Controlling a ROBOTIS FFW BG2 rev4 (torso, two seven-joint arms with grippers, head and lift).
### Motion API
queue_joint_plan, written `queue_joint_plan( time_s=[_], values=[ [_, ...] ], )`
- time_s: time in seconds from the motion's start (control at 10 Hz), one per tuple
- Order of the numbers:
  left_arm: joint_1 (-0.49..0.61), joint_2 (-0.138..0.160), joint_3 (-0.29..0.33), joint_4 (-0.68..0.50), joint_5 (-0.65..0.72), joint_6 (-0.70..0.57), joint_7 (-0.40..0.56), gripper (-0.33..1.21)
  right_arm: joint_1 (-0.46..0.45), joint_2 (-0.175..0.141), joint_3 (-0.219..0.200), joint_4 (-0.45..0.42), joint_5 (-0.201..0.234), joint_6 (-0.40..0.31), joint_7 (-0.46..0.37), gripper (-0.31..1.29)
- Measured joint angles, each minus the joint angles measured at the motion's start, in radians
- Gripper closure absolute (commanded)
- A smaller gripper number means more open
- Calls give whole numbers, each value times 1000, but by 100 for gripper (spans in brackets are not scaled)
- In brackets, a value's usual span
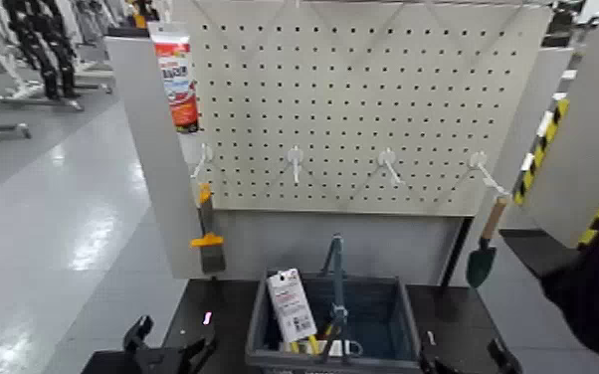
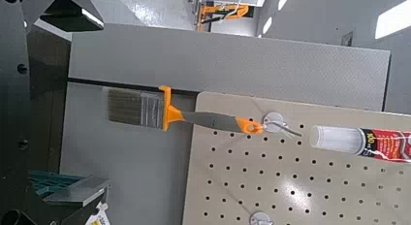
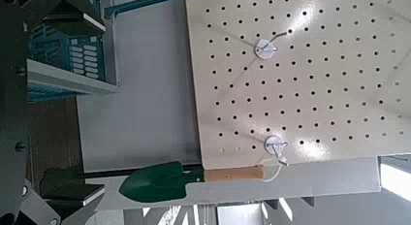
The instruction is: Put the tool with the wooden handle into the crate.
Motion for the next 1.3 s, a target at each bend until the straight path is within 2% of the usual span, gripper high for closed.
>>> queue_joint_plan(
  time_s=[0.5,0.7,0.9,1.3],
  values=[
    [2,0,1,-2,2,0,0,11,4,2,-11,-11,9,32,1,15],
    [2,1,2,-3,3,0,0,11,11,-2,-29,-25,14,63,13,15],
    [3,2,2,-3,3,1,1,11,14,1,-93,-42,23,108,95,15],
    [3,2,2,-3,3,4,1,11,-21,8,-285,-116,61,258,335,15]
  ],
)
